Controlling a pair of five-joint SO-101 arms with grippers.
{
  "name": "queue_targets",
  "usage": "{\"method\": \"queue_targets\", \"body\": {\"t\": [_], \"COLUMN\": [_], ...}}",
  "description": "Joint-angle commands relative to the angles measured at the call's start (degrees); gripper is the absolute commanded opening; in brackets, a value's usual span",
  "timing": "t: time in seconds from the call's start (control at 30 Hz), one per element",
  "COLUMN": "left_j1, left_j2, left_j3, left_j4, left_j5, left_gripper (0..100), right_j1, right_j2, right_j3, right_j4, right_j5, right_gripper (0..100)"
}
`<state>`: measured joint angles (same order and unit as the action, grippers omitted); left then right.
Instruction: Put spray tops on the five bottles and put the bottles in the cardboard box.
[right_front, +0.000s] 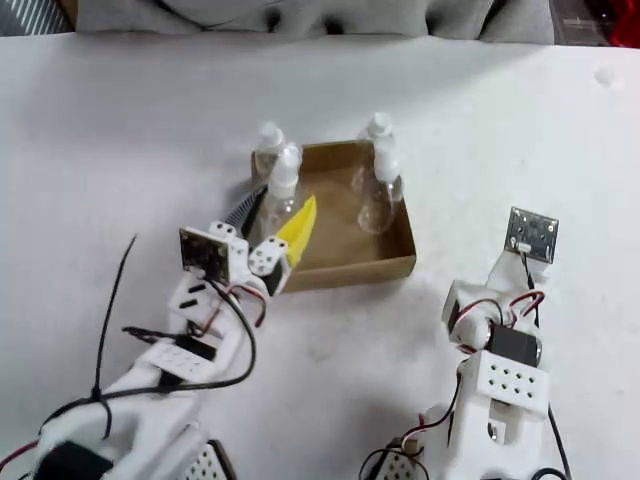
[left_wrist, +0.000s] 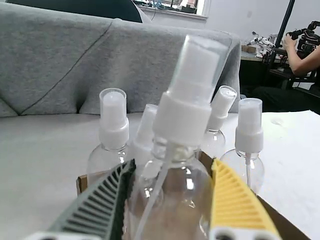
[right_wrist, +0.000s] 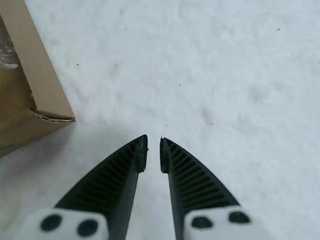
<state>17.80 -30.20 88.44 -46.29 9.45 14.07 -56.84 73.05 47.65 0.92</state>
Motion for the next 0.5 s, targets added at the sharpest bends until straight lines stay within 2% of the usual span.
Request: {"method": "queue_targets", "body": {"t": [0.0, 0.47], "left_j1": [-0.22, -0.22], "left_j2": [4.00, 13.49], "left_j3": [-2.29, -2.20], "left_j4": [-6.07, -12.40], "left_j5": [-0.62, -0.70], "left_gripper": [2, 2], "right_j1": [-0.31, -0.40], "right_j2": [-0.57, -0.57], "right_j3": [-0.35, -0.35], "right_j4": [-0.92, -0.92], "right_j5": [0.44, 0.62], "right_gripper": [1.7, 1.7]}}
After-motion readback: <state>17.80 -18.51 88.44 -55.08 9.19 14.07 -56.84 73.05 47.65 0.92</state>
